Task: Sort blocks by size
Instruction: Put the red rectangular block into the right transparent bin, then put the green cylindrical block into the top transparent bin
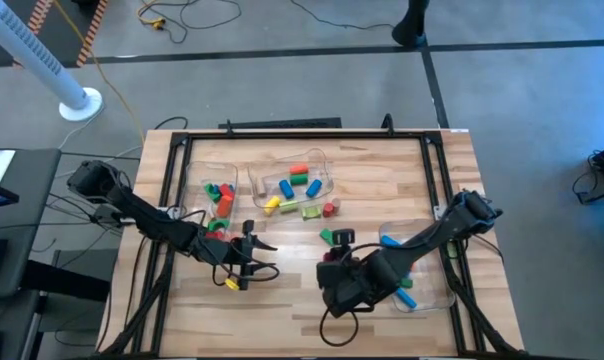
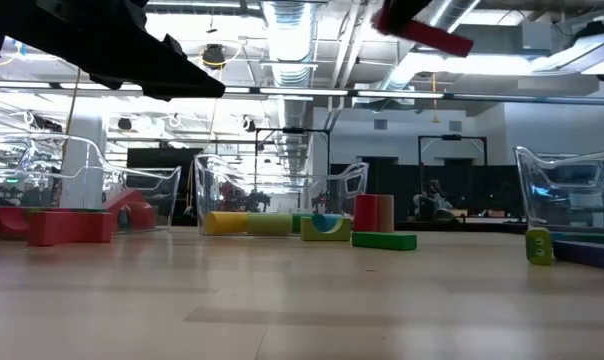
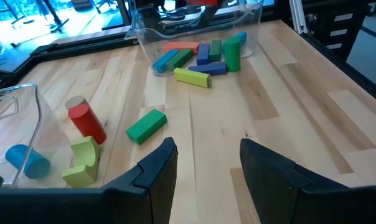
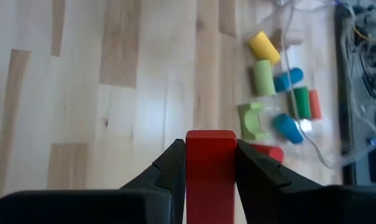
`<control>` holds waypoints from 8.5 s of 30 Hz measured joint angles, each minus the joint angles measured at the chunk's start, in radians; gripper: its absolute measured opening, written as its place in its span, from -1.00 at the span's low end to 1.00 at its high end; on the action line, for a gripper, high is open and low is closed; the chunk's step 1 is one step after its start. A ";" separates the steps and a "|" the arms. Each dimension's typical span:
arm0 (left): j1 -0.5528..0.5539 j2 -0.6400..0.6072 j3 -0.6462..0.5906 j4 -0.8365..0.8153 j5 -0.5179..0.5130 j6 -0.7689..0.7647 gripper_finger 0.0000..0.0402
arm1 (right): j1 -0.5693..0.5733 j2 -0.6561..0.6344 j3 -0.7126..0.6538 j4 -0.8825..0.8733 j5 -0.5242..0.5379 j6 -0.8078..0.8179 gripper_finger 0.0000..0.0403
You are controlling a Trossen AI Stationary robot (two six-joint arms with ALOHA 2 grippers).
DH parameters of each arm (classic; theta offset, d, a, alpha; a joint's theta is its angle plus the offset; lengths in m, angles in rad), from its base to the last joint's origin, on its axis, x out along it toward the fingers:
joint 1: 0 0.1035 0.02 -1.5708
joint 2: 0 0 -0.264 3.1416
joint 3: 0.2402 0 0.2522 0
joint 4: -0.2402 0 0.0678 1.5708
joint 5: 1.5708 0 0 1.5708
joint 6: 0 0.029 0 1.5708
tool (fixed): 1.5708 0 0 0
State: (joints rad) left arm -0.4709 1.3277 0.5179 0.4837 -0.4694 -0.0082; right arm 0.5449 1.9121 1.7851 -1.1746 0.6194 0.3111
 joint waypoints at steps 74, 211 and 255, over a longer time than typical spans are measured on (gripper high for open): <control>0.000 0.000 0.000 -0.022 -0.001 -0.005 -0.16 | 0.175 -0.421 -0.661 -0.132 -0.269 0.823 -0.33; 0.024 0.000 0.000 0.038 -0.001 -0.053 -0.16 | 0.085 -0.073 -0.380 0.042 -0.571 0.260 0.33; 0.023 0.000 0.000 0.021 -0.001 -0.037 -0.16 | 0.087 -0.075 -0.504 0.091 -0.598 0.272 -0.23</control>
State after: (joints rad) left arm -0.4484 1.3281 0.5177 0.5049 -0.4702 -0.0453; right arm 0.6323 1.8374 1.2816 -1.0840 0.0215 0.5827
